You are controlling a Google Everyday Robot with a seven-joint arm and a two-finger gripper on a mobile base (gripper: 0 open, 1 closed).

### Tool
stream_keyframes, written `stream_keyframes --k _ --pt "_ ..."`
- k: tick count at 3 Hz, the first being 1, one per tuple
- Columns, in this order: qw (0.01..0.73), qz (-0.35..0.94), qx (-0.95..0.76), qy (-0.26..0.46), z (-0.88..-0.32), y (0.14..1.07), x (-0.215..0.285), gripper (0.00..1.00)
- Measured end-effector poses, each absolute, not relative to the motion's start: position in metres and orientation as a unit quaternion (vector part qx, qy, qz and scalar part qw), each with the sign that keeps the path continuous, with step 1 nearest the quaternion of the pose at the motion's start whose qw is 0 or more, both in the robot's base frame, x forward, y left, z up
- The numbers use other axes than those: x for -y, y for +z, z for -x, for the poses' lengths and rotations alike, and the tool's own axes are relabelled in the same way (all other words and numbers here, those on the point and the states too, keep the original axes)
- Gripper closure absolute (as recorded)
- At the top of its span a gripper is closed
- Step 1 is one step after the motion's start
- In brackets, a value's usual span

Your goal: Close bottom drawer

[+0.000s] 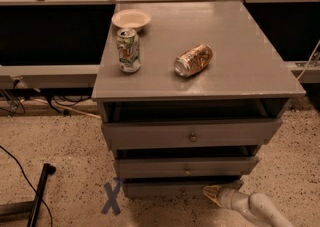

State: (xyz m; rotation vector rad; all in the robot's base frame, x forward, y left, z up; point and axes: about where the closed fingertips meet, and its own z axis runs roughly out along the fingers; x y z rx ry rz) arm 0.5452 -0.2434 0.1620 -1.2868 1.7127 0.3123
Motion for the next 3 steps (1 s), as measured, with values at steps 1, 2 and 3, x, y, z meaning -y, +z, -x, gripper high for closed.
stream_keyframes --k 1,2,3 --pt "0.478 0.525 -0.693 0.127 -0.562 0.166 0.238 1.00" --pt "0.483 0.534 -0.682 0.131 -0.560 0.174 0.230 1.00" --pt "0.470 0.558 -0.666 0.158 -0.528 0.182 0.211 1.00"
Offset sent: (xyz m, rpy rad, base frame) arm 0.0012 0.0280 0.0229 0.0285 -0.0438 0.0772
